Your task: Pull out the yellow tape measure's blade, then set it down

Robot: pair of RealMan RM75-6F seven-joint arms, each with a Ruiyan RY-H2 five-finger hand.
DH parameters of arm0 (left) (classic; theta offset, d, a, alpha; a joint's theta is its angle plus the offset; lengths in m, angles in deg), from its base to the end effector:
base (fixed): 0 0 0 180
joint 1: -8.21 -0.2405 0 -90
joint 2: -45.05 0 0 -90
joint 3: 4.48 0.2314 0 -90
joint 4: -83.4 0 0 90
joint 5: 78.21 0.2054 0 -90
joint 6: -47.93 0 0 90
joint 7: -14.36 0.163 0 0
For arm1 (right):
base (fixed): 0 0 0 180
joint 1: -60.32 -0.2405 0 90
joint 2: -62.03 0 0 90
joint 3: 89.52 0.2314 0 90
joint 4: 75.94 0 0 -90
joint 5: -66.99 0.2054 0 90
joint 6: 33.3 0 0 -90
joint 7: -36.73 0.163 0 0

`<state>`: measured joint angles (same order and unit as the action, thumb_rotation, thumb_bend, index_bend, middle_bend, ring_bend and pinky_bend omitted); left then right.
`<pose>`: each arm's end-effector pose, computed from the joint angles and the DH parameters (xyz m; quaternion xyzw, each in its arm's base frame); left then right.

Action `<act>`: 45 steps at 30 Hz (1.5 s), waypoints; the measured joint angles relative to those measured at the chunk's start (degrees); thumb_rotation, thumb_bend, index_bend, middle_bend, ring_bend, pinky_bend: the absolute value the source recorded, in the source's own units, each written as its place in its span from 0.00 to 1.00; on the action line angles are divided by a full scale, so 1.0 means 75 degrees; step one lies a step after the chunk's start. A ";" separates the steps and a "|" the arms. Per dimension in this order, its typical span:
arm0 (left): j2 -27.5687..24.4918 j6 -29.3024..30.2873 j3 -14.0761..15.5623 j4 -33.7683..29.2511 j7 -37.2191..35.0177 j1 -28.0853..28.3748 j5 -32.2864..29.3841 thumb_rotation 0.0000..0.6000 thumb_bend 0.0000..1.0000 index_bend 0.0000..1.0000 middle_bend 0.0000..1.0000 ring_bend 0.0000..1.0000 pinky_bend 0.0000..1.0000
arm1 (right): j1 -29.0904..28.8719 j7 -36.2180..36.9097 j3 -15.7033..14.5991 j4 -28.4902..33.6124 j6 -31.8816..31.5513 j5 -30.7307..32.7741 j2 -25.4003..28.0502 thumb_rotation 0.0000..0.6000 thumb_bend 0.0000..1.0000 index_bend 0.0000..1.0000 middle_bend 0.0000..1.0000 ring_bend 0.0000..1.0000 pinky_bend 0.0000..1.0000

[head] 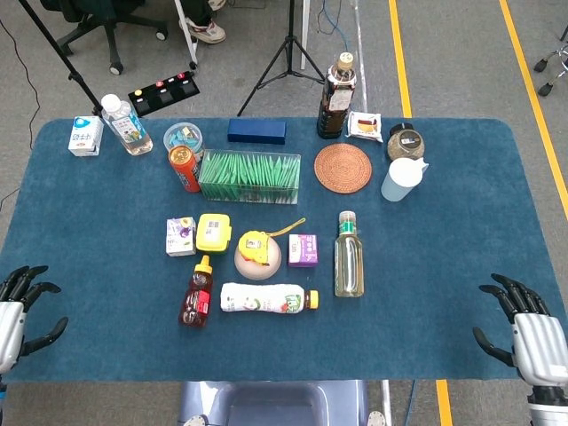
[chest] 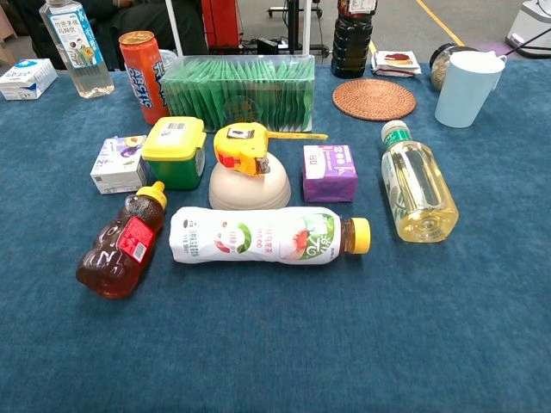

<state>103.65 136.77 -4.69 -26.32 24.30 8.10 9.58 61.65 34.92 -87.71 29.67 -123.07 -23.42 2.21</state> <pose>-0.2459 0.1631 0.1585 -0.5790 -0.4114 -0.3834 0.5904 -0.2520 -0.1634 0.1616 0.5598 -0.4194 0.4277 0.5726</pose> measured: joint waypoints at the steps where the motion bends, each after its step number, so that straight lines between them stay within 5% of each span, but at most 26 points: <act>1: 0.0006 -0.0005 -0.0005 0.0010 0.0011 0.0011 0.0009 1.00 0.24 0.35 0.19 0.11 0.21 | -0.0013 0.0032 0.0005 -0.0005 0.0020 0.0005 0.0002 1.00 0.29 0.25 0.16 0.15 0.18; 29: -0.0457 -0.0892 -0.0215 -0.0488 0.0346 0.0714 -0.0099 1.00 0.24 0.35 0.19 0.12 0.22 | -0.2142 0.1732 0.0833 -0.0610 0.1995 -0.0210 -0.0204 1.00 0.21 0.24 0.16 0.17 0.22; 45: -0.0567 -0.1082 -0.0329 -0.0590 0.0466 0.0948 -0.0313 1.00 0.24 0.35 0.19 0.12 0.22 | -0.3849 0.1569 0.1264 -0.0600 0.3365 -0.0470 -0.0696 1.00 0.14 0.24 0.16 0.17 0.22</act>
<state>99.40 128.66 -7.15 -30.74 27.79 15.21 7.23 32.78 46.68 -78.23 25.17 -97.83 -26.94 -3.01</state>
